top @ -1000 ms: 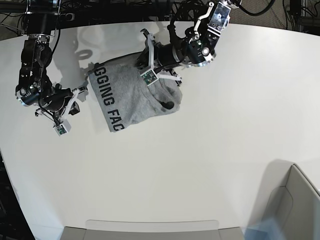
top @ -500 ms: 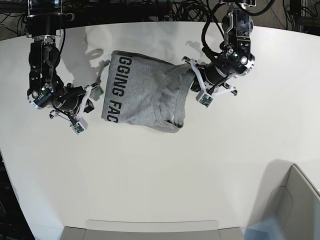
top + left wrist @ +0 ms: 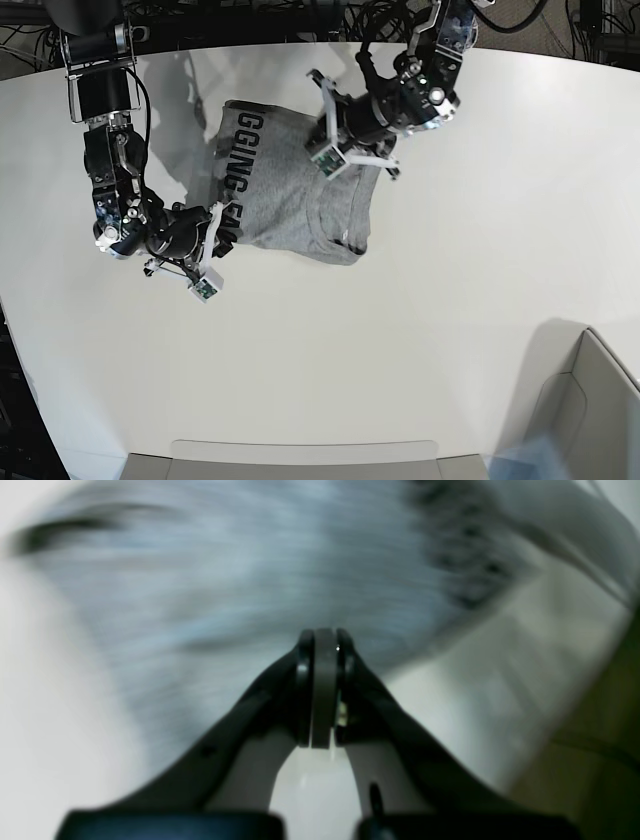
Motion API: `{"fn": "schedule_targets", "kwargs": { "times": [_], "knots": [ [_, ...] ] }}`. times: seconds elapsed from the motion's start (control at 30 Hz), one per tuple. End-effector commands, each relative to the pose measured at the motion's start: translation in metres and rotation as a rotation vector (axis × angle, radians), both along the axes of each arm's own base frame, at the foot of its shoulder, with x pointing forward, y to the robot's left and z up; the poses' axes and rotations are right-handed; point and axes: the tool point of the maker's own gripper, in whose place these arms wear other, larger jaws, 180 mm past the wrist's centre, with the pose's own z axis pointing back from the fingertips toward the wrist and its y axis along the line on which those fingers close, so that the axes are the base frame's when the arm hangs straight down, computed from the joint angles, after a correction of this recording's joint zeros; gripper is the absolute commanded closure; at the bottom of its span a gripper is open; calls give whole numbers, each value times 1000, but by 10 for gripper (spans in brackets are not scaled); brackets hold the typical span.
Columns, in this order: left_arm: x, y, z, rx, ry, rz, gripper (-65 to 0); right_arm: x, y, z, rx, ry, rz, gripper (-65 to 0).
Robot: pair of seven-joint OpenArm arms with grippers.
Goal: Fold the T-shirt properly
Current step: 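Hold the bundle with the left gripper and tuck it with the right gripper, then drag the folded bundle across the table with the left gripper and release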
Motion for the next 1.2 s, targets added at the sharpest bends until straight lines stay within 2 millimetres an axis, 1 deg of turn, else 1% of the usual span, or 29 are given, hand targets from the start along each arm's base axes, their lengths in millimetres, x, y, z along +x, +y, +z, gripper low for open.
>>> {"fn": "schedule_targets", "kwargs": {
  "times": [0.0, 0.07, 0.17, 0.2, 0.23, 0.33, 0.43, 0.5, 0.57, 0.6, 0.67, 0.73, 0.77, 0.8, 0.83, 0.87, 0.9, 0.93, 1.0, 1.03, 1.1, 1.17],
  "knots": [
    [0, -3, 0, -7, -4, -9, 0, 12, 0, 10, 10, -32, 2, 0],
    [3, -1, -11, 13, 18, -13, 0, 7, 4, -1, 0, 2, 15, 0],
    [4, 6, -36, 49, 82, -6, 0, -8, 11, -16, -20, 46, 54, 0],
    [8, 13, -41, 60, 94, 19, 0, -16, 13, -22, -24, 63, 66, 0],
    [18, 24, -44, 67, 100, 70, 0, -24, 15, -28, -26, 79, 74, 0],
    [53, 53, -40, 80, 77, 216, 0, -46, 22, -37, -20, 102, 100, 0],
    [90, 81, -34, 80, 46, 333, 0, -71, 35, -44, -14, 132, 141, 0],
    [111, 91, -28, 78, 30, 374, 0, -86, 45, -48, -30, 156, 190, 0],
    [133, 99, -20, 74, 7, 404, 0, -93, 52, -45, -24, 149, 214, 0],
    [141, 101, -15, 71, -5, 415, 0, -93, 53, -41, -17, 134, 214, 0],
    [155, 108, -4, 62, -33, 445, 0, -84, 50, -22, 8, 73, 183, 0],
    [165, 117, 9, 50, -67, 477, 0, -71, 37, 2, 32, -6, 122, 0],
    [168, 123, 17, 38, -87, 499, 0, -61, 26, 20, 44, -65, 73, 0],
    [170, 123, 28, 13, -111, 516, 0, -54, 14, 36, 60, -118, 16, 0],
    [172, 119, 38, -16, -131, 527, 0, -48, 1, 49, 69, -160, -37, 0],
    [173, 112, 50, -48, -155, 531, 0, -43, -17, 64, 71, -206, -103, 0],
    [167, 100, 54, -78, -156, 530, 0, -39, -36, 76, 70, -245, -167, 0],
    [157, 91, 50, -99, -141, 526, 0, -38, -51, 83, 67, -270, -216, 0],
    [139, 62, 49, -156, -118, 496, 0, -41, -78, 90, 49, -297, -294, 0],
    [132, 49, 49, -185, -112, 483, 0, -44, -86, 89, 41, -293, -317, 0],
    [118, 29, 43, -232, -88, 467, 0, -53, -107, 87, 16, -286, -366, 0],
    [107, 15, 39, -272, -72, 460, 0, -63, -119, 81, -7, -264, -385, 0]
  ]
}}
